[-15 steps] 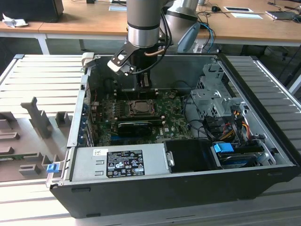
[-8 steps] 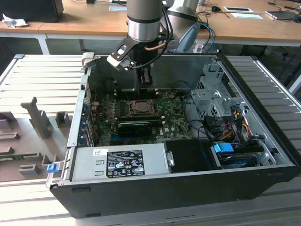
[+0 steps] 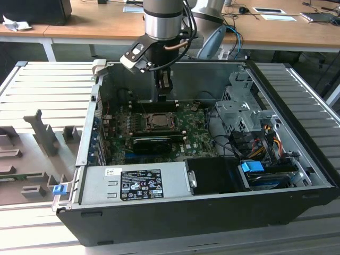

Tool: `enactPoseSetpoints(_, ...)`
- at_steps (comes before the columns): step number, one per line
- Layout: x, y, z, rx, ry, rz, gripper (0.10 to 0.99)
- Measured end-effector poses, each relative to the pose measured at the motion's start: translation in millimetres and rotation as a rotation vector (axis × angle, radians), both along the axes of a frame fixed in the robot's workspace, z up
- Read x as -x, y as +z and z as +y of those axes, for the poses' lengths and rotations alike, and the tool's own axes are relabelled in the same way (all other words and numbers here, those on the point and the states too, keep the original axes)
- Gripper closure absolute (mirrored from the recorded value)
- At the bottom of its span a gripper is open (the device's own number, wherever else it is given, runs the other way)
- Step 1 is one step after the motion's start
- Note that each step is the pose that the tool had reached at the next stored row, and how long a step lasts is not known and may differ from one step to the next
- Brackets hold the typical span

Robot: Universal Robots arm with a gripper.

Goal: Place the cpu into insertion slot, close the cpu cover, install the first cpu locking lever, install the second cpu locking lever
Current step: 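Install the first cpu locking lever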

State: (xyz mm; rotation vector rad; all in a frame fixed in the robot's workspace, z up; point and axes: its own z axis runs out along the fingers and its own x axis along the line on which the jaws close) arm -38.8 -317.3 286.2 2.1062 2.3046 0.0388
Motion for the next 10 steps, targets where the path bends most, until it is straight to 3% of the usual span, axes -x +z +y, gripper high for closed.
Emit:
enactPoseSetpoints(2,0.0,1.9,0.0,0.001,0.008,-0.0001,0.98)
enactPoseSetpoints(5,0.0,1.3,0.0,0.002,0.115,-0.0002,0.98)
enactPoseSetpoints(10,0.0,-0.2,-0.2,0.003,0.163,0.0005,0.98)
